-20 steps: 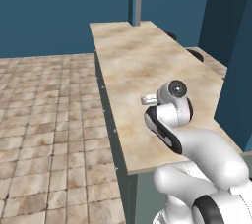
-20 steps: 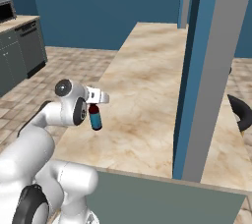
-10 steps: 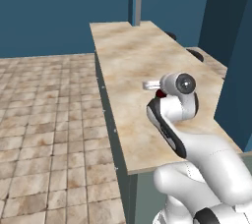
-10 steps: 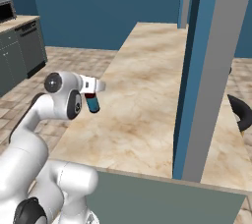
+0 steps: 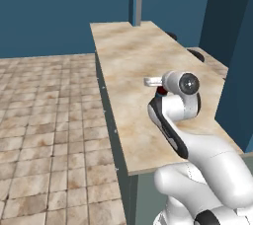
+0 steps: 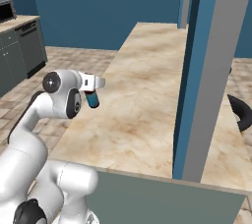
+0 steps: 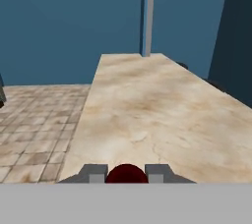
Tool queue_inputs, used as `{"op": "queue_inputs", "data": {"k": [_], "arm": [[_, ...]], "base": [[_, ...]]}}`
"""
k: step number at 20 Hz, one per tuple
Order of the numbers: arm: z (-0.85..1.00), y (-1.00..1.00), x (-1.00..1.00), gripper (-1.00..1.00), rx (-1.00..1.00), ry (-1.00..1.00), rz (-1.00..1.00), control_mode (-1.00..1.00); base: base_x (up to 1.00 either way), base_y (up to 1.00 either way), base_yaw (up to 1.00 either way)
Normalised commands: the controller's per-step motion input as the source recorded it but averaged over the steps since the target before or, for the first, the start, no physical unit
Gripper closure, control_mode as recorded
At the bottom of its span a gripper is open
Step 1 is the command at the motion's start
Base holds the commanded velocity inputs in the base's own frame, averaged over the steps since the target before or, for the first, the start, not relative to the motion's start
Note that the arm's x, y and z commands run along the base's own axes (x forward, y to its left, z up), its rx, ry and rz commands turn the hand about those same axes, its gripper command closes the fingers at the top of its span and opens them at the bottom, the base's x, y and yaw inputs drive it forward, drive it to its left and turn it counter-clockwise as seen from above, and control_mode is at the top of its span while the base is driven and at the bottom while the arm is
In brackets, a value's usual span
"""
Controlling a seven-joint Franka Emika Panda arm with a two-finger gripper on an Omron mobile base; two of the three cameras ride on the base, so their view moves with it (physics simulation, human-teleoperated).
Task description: Pick the beer from the counter and place it in the open cabinet.
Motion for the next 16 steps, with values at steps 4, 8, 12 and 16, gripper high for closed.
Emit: {"op": "queue_inputs", "data": {"k": [4,8,12,16], "arm": [[0.00,0.00,-0.10,1.00,0.00,0.00,0.00,1.00],[0.00,0.00,0.00,1.00,0.00,0.00,0.00,1.00],[0.00,0.00,0.00,1.00,0.00,0.00,0.00,1.00],[0.00,0.00,0.00,1.00,0.00,0.00,0.00,1.00]], "base": [[-0.68,0.00,0.00],[-0.90,0.02,0.00],[-0.96,0.00,0.20],[-0.97,0.00,0.57]]}}
